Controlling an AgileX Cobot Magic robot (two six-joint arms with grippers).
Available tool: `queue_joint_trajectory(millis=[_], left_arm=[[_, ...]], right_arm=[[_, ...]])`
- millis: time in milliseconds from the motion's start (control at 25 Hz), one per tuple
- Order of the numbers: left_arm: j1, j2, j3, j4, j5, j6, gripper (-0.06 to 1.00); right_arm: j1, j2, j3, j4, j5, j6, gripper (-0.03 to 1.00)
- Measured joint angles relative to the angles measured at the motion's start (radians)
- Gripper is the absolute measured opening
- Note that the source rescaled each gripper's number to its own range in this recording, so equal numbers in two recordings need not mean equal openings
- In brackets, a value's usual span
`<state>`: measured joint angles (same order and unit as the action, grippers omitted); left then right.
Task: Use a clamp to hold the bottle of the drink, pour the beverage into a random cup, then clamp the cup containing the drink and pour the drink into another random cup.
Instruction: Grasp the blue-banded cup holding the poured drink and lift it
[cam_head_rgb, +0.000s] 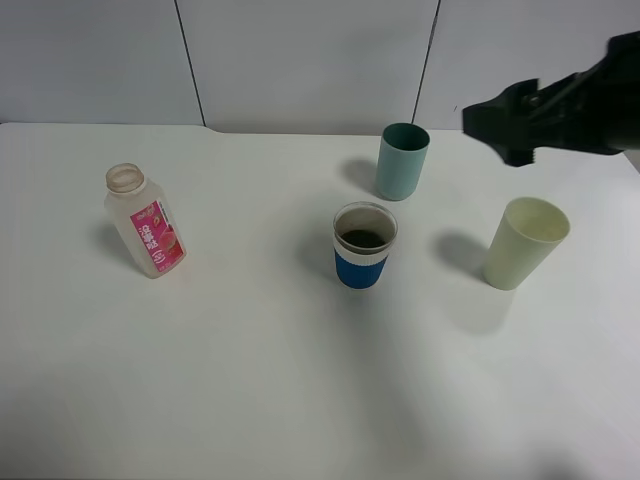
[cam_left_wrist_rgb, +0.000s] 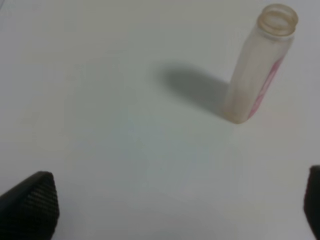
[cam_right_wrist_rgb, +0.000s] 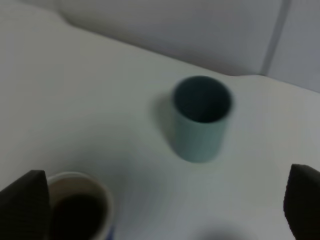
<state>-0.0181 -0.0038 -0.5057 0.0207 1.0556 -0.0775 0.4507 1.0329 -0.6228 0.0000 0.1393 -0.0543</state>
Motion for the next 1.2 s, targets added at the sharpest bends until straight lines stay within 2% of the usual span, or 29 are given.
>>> queue_joint_trajectory(millis=[160,400,720,1200], left_arm=[[0.0,0.0,0.0,0.0,0.0,0.0,1.0],[0.0,0.0,0.0,0.0,0.0,0.0,1.0],[0.0,0.0,0.0,0.0,0.0,0.0,1.0],[0.0,0.0,0.0,0.0,0.0,0.0,1.0]], right_arm=[[0.112,0.098,0.0,0.0,-0.087,0.0,0.83],[0.216,0.143,0.0,0.0,-0.117,0.0,0.83],[0.224,0.144,0.001,0.013,-0.149,-0.008,0.83],[0.224,0.165,0.217,0.048,-0.342,-0.007,0.83]])
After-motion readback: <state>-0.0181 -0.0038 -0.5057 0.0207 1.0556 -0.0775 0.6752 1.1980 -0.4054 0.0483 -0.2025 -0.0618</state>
